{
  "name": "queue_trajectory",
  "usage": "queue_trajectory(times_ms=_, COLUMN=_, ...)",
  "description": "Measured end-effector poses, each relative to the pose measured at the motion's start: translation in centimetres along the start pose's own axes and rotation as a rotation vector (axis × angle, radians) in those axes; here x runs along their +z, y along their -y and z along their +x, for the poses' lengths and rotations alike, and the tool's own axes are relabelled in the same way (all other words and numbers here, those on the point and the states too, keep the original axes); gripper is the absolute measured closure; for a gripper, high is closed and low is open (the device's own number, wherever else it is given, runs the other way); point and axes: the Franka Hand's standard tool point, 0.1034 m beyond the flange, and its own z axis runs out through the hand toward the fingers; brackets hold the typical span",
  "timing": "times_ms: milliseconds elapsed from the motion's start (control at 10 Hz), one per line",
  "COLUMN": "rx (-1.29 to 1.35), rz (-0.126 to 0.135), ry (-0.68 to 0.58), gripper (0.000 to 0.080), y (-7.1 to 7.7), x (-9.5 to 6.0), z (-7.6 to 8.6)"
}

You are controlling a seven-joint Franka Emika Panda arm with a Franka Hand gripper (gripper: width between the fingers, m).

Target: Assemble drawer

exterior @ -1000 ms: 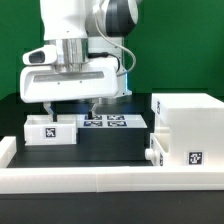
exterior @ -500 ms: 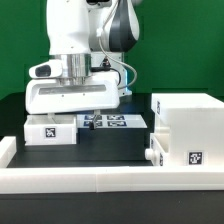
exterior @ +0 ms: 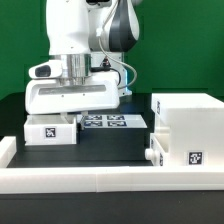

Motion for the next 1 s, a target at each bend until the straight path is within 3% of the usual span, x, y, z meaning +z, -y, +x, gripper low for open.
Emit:
queue_trajectory(times_ms=100, rx=0.0, rz=0.0, ry=-0.001, gripper=0.0758, y=0.0, x=0.0, z=0.0)
queue_trajectory(times_ms=400, rx=-0.009, rz=0.002, ry=-0.005, gripper=0.0758, y=0.6, x=-0.2, z=0.8)
queue_trajectory(times_ms=600, rx=-0.02, rz=0.012, ry=-0.01, gripper=0.0758, y=2.3, x=-0.7, z=2.8)
queue_trajectory(times_ms=800, rx=-0.063, rz=0.023, ry=-0.022, gripper=0.0758, y=4.7, x=-1.5, z=6.0)
queue_trajectory(times_ms=1000, rx=-0.094, rz=0.037, ry=-0.013, gripper=0.0758, y=5.8, x=-2.0, z=8.0)
